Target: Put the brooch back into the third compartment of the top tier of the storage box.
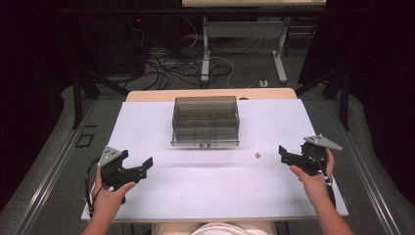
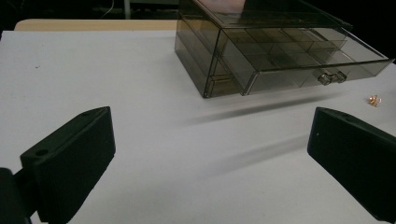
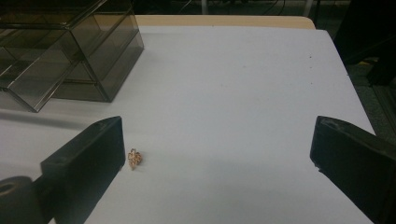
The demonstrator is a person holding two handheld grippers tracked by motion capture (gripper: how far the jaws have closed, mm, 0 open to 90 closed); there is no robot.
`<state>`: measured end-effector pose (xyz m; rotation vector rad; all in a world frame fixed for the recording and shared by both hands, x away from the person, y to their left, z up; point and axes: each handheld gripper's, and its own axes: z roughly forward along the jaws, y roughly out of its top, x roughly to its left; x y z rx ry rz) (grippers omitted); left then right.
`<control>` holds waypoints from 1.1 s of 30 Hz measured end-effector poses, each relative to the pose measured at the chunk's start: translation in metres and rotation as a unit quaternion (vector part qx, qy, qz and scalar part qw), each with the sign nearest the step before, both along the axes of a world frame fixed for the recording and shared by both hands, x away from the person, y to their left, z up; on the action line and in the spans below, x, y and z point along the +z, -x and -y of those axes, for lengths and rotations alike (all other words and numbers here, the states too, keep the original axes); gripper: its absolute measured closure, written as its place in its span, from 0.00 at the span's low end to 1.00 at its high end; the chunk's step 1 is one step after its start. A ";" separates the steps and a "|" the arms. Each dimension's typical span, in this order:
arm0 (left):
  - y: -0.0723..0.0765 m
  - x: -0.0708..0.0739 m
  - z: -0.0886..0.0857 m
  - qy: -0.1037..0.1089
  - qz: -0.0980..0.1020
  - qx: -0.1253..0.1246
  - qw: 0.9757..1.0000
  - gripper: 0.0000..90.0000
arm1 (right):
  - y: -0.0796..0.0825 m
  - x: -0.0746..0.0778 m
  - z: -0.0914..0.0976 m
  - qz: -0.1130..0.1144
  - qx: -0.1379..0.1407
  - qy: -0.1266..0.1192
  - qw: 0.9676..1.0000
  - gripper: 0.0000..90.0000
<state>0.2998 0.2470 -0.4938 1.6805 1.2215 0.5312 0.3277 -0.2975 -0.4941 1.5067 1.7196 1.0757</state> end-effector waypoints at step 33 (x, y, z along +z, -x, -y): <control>0.004 0.003 0.002 -0.007 0.000 -0.004 1.000 0.02 | -0.022 0.018 -0.038 -0.063 0.100 0.039 0.992 0.17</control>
